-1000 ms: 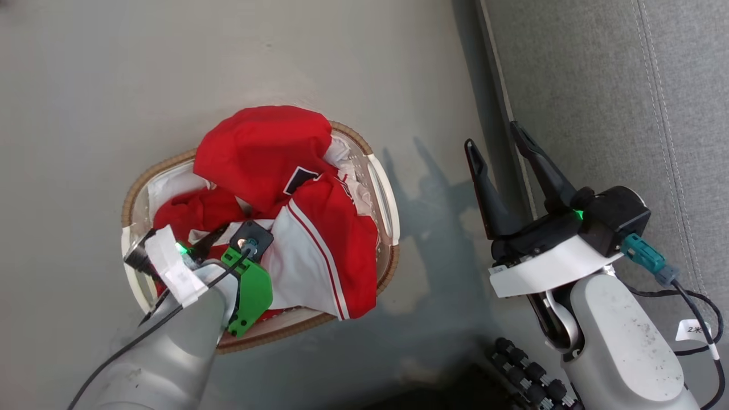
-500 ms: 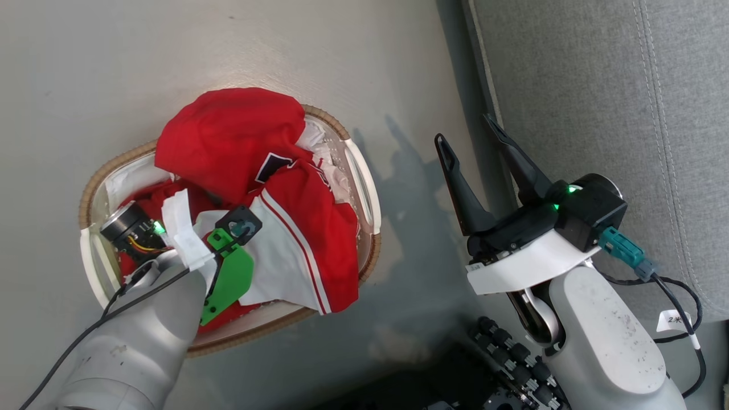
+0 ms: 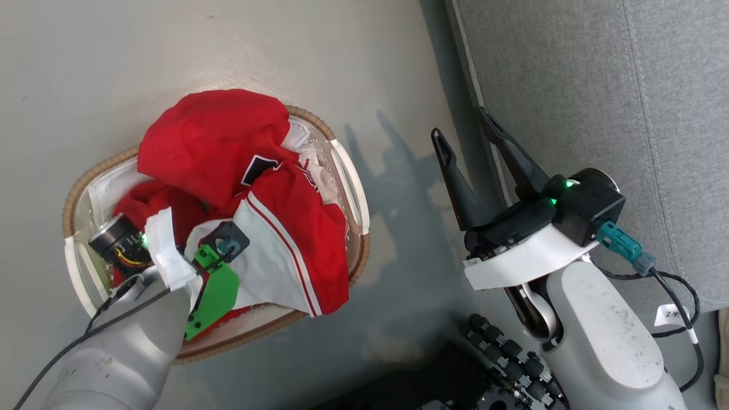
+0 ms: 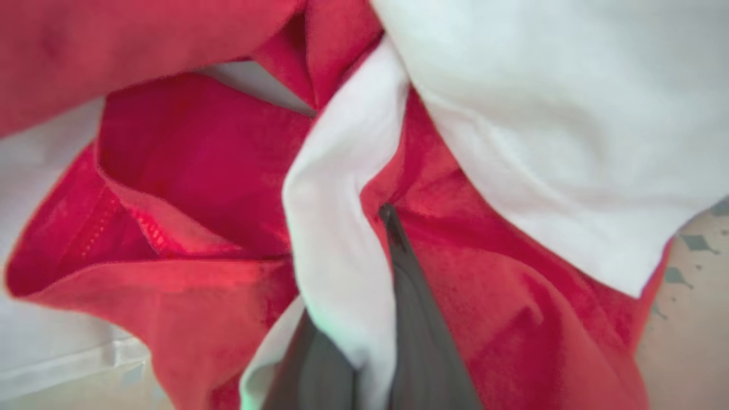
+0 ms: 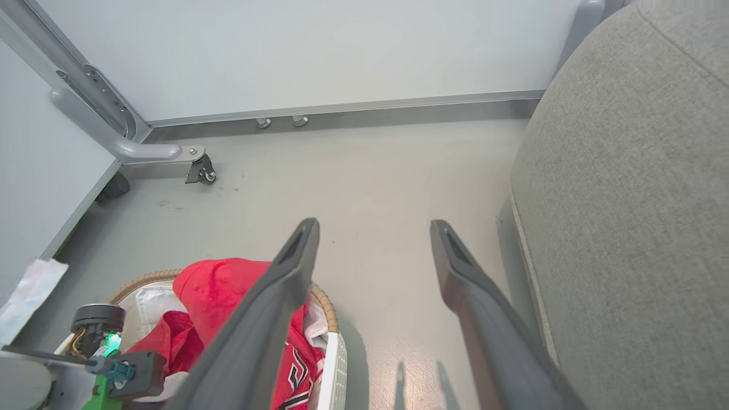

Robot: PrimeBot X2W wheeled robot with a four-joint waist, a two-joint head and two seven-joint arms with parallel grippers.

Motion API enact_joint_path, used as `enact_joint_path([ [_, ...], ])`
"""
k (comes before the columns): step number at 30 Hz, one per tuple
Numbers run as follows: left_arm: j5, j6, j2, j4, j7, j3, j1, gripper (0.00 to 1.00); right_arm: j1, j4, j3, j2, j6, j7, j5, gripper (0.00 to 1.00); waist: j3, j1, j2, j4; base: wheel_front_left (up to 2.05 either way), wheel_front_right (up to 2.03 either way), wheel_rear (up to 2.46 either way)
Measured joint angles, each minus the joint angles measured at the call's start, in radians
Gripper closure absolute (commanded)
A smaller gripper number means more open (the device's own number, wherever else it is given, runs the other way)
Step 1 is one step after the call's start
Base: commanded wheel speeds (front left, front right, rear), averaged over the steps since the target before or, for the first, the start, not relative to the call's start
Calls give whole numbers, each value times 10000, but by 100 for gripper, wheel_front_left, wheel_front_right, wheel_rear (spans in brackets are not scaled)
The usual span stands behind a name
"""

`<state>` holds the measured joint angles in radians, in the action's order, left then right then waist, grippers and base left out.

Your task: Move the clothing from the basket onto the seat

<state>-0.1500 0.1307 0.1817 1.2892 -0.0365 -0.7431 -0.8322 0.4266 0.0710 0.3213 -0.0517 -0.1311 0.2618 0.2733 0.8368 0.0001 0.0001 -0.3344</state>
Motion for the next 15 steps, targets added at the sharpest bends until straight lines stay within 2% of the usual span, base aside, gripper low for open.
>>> enact_joint_path([
  [7, 564, -79, -113, -2, 1674, 144, 486, 100, -5, 159, -125, 8, 0, 0, -61, 0, -715, 0, 0, 98, 0, 0, 0],
  [15, 1028, -146, -621, -25, 2750, 284, 1315, 100, -498, 422, -276, -35, 0, 0, -142, 0, -1887, -1, 0, 300, 0, 0, 0],
])
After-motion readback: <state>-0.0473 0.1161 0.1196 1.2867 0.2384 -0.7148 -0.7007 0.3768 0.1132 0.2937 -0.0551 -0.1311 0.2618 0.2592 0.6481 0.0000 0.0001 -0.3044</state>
